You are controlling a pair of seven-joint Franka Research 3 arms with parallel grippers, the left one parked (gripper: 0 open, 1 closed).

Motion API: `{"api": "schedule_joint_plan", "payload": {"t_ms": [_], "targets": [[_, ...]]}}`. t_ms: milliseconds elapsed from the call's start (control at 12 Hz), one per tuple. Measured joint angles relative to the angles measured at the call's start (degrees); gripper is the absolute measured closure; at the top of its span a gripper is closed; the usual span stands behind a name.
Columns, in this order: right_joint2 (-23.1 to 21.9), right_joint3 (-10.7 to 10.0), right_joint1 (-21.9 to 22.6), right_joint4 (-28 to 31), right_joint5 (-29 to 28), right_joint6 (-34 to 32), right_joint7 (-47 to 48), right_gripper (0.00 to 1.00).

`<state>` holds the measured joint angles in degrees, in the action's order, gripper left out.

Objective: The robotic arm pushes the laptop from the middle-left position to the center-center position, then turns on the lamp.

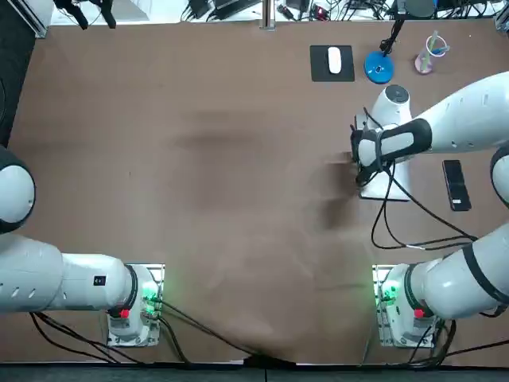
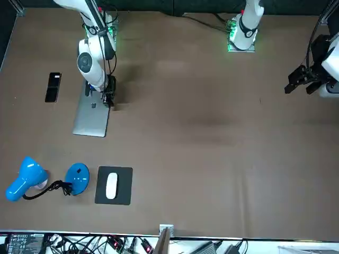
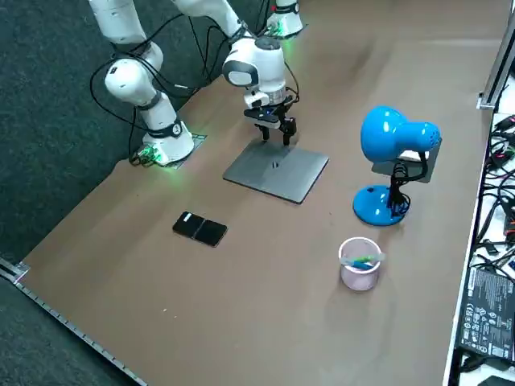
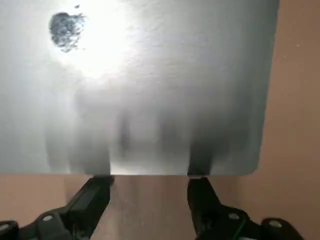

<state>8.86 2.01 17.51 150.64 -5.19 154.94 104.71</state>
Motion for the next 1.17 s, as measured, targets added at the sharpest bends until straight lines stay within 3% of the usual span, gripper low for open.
{"api": "schedule_joint_plan", "payload": {"t_ms": [167,417,833,1000,1083,1167], "targets": [[-1.38,0.14,0.02,-0.98,0.01,-1.87,-1.80,0.02],[-2.70,0.08,-0.17,-7.14,0.01,-8.22,-6.71,0.02],[1.32,-0.15,-1.59,-17.98,0.06,-11.08,-21.53,0.03],[4.19,-0.32,-2.82,-22.43,0.32,-11.08,-27.63,0.07],[5.32,-0.40,-3.48,-24.30,1.30,-11.08,-30.56,0.16],[6.29,-0.50,-4.21,-26.01,3.50,-11.08,-33.21,0.19]]}}
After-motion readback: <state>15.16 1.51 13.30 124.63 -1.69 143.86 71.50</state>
